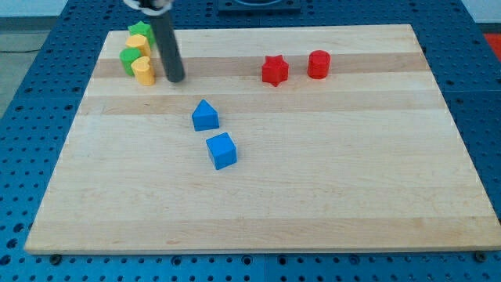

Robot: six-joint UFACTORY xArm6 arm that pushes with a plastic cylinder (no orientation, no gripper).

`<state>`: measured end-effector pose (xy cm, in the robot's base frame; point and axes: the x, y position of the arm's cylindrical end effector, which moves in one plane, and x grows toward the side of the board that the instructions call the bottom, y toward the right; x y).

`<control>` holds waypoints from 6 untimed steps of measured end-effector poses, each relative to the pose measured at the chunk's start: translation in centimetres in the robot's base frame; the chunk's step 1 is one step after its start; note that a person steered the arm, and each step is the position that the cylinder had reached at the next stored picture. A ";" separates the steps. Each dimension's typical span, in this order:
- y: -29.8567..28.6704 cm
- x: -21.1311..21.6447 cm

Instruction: Move the red circle towards the top right

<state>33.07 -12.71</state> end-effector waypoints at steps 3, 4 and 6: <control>18.1 1.5; 22.0 -2.1; 27.1 -4.9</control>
